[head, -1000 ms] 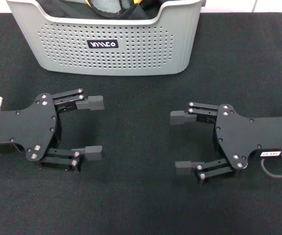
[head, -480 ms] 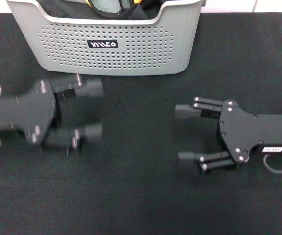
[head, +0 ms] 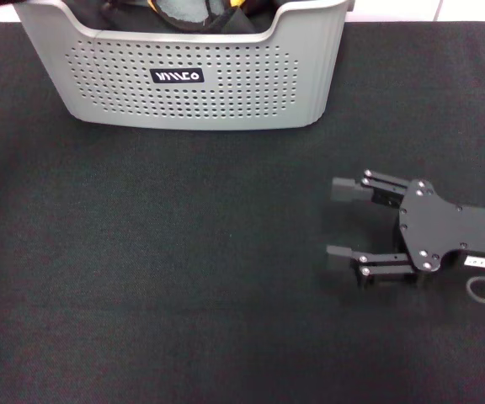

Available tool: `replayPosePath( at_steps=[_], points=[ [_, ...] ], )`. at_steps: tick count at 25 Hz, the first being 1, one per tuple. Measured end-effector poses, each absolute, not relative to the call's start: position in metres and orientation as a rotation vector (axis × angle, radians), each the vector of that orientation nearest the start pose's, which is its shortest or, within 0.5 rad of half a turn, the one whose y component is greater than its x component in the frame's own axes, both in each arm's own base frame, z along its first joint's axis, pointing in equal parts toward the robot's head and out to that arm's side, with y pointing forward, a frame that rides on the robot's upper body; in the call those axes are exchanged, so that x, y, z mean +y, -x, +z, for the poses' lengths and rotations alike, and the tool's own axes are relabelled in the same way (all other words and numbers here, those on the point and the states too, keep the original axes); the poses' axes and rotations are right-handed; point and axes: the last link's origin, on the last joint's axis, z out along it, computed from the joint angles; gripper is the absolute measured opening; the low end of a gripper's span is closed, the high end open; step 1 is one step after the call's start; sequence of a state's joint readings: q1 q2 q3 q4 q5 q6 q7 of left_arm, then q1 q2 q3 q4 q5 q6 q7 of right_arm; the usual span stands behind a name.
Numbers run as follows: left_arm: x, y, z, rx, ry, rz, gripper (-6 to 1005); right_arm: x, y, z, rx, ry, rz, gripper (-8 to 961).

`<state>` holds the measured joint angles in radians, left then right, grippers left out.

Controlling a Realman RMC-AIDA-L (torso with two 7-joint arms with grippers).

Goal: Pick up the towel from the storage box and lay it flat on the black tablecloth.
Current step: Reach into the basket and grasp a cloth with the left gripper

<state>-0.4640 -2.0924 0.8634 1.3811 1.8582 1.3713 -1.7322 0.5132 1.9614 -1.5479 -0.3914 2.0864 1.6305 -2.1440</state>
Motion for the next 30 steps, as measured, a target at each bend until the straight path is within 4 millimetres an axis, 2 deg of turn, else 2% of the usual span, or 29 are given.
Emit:
replayPosePath(
  at_steps=[4, 10, 21, 30],
  points=[
    [0.398, 0.155, 0.102, -0.248, 2.302, -0.405, 808, 0.282, -0.233, -0.034, 0.292, 2.78, 1.196, 885],
    [0.419, 0.148, 0.086, -0.279, 2.247, -0.191, 778, 0.273, -0.24, -0.036, 0.329, 2.754, 1.205, 885],
    [0.424, 0.15, 0.08, -0.349, 2.247, -0.174, 730, 0.27, -0.242, -0.037, 0.339, 2.745, 1.206, 885],
    [0.423, 0.149, 0.08, -0.351, 2.25, -0.175, 454, 0.27, -0.242, -0.038, 0.342, 2.741, 1.208, 885]
  ],
)
